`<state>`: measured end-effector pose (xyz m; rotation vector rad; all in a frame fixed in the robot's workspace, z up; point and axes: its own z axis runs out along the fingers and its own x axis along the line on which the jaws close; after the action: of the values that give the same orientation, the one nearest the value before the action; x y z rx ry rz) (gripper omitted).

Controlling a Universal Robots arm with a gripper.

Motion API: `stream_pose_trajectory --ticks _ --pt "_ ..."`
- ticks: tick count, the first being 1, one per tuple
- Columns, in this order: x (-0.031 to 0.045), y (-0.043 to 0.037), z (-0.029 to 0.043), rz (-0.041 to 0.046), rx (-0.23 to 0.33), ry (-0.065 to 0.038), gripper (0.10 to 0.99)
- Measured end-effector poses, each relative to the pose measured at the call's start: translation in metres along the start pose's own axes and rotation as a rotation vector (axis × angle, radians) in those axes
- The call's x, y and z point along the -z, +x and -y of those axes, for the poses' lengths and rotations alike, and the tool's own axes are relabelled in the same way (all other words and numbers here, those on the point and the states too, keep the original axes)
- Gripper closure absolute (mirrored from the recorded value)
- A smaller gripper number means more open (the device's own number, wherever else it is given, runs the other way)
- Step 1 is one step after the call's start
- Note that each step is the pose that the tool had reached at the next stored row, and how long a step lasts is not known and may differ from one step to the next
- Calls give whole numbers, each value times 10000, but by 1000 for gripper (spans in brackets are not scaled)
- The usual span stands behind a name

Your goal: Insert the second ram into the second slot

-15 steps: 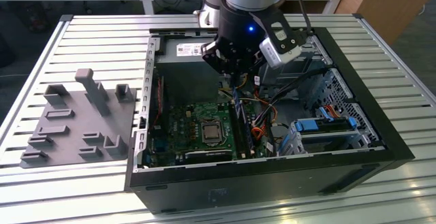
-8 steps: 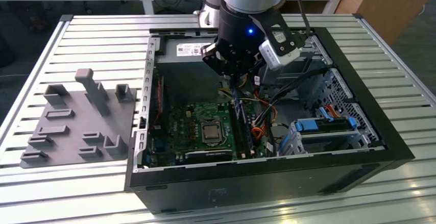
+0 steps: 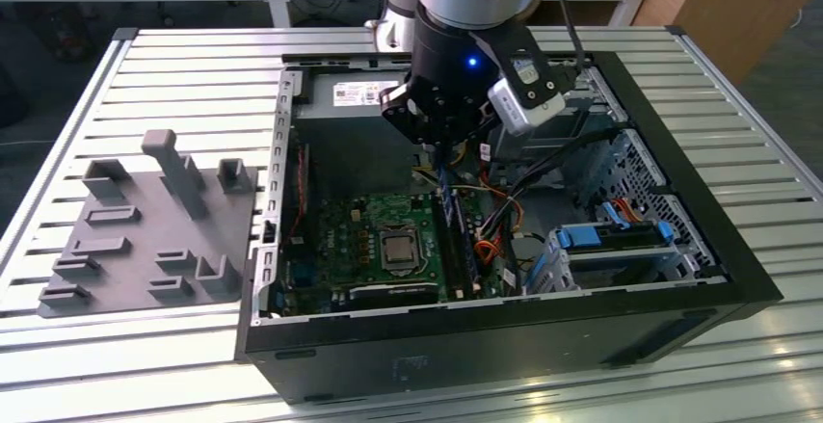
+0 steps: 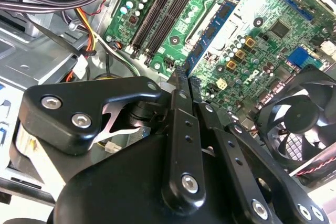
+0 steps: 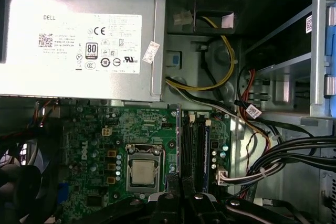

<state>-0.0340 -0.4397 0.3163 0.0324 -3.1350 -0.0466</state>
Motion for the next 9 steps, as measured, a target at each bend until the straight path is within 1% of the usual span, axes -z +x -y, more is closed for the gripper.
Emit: stream_pose_trajectory --ticks 9 --pt "-25 0 1 0 0 0 953"
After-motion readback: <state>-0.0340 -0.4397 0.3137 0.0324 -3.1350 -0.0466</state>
